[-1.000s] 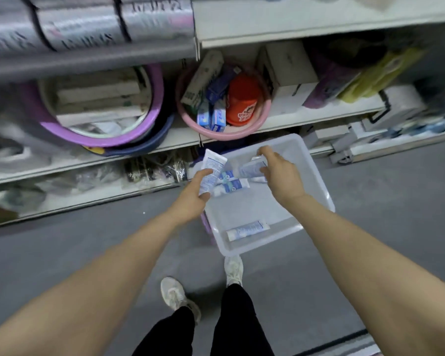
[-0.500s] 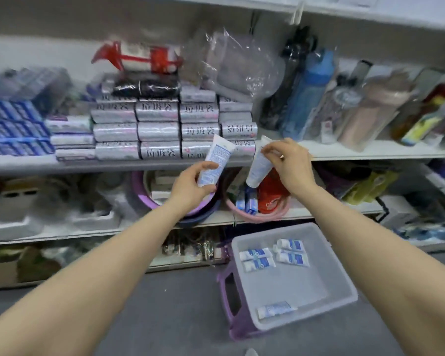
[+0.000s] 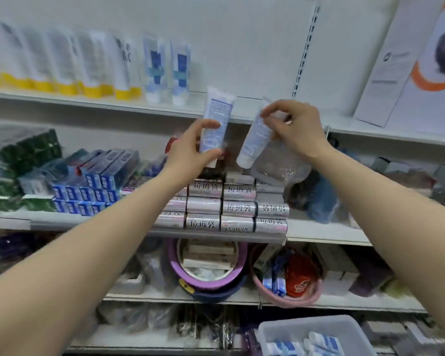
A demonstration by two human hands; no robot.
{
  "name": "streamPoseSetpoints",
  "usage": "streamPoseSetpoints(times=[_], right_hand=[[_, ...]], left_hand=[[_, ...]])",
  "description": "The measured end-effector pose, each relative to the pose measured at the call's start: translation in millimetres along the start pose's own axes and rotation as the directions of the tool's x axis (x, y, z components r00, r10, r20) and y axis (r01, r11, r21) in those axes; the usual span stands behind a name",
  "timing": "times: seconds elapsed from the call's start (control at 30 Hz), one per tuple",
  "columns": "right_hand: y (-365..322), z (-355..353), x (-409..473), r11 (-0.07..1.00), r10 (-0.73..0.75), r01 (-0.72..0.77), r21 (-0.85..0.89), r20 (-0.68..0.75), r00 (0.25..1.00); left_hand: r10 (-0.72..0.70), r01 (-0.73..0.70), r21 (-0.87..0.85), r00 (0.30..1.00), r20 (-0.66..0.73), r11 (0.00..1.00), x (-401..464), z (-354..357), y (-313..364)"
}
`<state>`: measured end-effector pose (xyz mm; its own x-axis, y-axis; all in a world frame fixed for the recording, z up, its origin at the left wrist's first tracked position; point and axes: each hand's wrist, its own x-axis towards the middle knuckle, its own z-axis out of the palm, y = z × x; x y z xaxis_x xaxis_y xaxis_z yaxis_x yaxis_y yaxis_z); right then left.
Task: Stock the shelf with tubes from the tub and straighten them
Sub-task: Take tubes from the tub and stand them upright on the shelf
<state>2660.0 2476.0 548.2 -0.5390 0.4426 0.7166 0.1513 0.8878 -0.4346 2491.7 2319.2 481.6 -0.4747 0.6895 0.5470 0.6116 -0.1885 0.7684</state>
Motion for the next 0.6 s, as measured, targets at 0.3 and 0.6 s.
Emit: streamPoseSetpoints(times=[0.3, 0.6], right_hand=[[-27, -16, 113, 0.995, -0.065, 0.071, 0.071, -0.090, 0.994], [4, 19, 198, 0.997, -0.075, 0.076, 0.014, -0.058, 0.995]], left_hand=[[0.172, -0.151, 0.197, 0.980, -0.096, 0.969, 76, -37, 32], [0.207, -0.125, 0.350, 0.956, -0.209, 0.928, 146, -14, 4]])
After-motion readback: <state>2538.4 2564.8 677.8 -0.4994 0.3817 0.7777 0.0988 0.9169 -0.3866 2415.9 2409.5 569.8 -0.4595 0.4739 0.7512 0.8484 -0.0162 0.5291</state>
